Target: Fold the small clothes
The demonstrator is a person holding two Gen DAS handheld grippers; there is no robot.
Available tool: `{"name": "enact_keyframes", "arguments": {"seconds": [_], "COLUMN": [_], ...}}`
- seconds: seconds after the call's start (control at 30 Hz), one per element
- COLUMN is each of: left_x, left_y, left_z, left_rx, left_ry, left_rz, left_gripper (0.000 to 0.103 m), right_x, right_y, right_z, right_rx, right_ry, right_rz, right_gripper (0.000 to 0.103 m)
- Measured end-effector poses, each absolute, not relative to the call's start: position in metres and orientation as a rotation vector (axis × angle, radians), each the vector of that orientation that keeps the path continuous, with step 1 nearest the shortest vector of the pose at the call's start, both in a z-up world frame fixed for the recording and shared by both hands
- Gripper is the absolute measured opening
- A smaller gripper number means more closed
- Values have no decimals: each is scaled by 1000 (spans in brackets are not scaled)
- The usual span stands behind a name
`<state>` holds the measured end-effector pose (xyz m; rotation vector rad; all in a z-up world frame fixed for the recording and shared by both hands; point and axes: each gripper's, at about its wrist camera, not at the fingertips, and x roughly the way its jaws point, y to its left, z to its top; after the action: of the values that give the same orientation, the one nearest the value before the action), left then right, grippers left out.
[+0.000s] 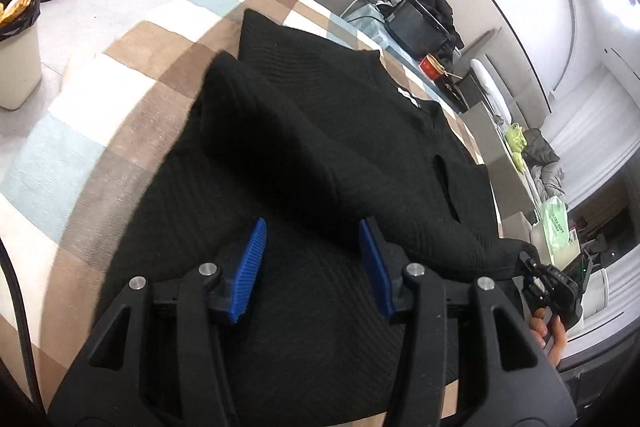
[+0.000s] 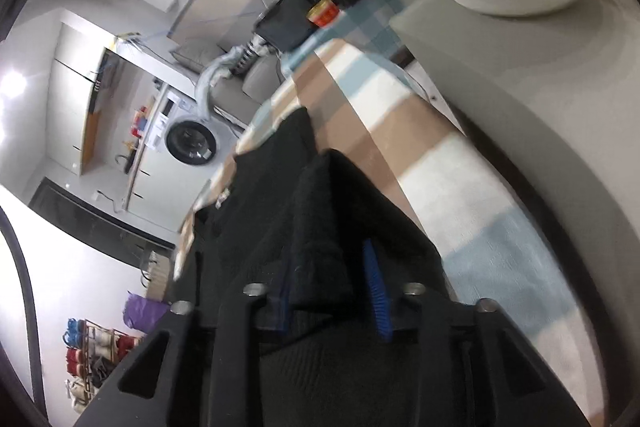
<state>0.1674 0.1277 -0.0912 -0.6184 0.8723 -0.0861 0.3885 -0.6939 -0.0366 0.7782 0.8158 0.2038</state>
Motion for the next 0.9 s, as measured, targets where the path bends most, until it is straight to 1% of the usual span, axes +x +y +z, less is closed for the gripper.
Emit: {"name": "enact_keyframes", "arguments": {"seconds": [0.07,0.23,0.33,0.43,0.47,0.53,0.7,0.83,0.9], "left_x": [164,156,149,142,140,137,144,164,172], "left_y": [135,152,150,141,136,124,81,52,45], "left_z": [-89,-83,-80,-79,-80,-85,-97,-105,-110], "left_rx": [-627,-665,-689,-710,-730,-757,-798,-868,-912], "left_ry": [859,839,845,851,855,878,913,901,895], "left_rz": [-68,-48,-94,-160,-201,-284,-436,-506,-483], "left_gripper": [44,45,45,45,47,51,53,54,57], "right_x": [389,375,356,339,335,330,329,324,323], "right_y": [-689,-682,-684,-687,-687,-688,-688,-684,-683], "right_z": [-32,1,30,50,54,58,54,52,53], "right_rx": [760,846,960,998,1000,986,992,981,983], "right_ry": [803,717,616,540,526,514,536,539,530], "right_rz": [204,333,439,463,457,444,431,431,439], "right_gripper": [5,5,5,5,5,5,5,5,5]}}
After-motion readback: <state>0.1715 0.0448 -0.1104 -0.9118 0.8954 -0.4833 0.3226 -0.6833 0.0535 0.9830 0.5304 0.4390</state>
